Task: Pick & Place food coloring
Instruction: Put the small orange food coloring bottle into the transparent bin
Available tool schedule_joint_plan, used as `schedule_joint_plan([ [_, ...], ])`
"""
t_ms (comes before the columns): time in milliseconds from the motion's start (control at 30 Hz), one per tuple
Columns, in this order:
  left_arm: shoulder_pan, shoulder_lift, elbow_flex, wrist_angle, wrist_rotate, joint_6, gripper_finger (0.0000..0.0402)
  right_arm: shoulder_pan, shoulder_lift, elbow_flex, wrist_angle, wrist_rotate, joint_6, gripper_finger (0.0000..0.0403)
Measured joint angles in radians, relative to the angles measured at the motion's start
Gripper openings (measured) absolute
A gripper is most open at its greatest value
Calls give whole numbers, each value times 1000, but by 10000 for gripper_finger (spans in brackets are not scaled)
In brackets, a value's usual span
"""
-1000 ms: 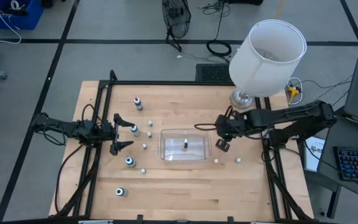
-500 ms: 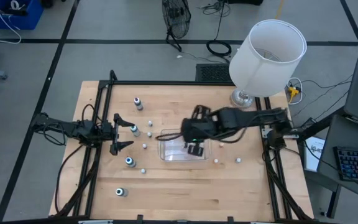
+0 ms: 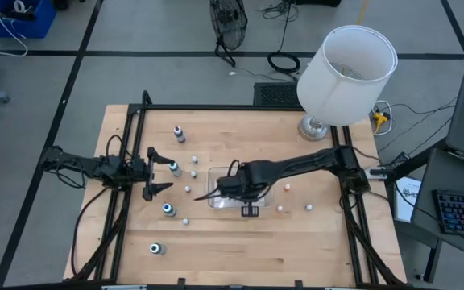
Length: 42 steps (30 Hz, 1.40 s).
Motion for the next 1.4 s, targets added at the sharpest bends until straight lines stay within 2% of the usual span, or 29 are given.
schedule_joint_plan([
  [367, 0, 0, 0, 0, 0, 0, 390, -52, -2, -198, 225, -87, -53, 40],
  [600, 0, 0, 0, 0, 0, 0, 390, -72, -2, -230, 315, -88, -71, 40],
  [900, 0, 0, 0, 0, 0, 0, 390, -82, -4, -252, 332, -84, -69, 43],
  [1167, 0, 0, 0, 0, 0, 0, 390, -81, -4, -253, 333, -83, -32, 155],
  [1267, 0, 0, 0, 0, 0, 0, 390, -81, -4, -253, 331, -83, -15, 173],
  [1400, 0, 0, 0, 0, 0, 0, 390, -81, -27, -255, 303, -89, -6, 177],
])
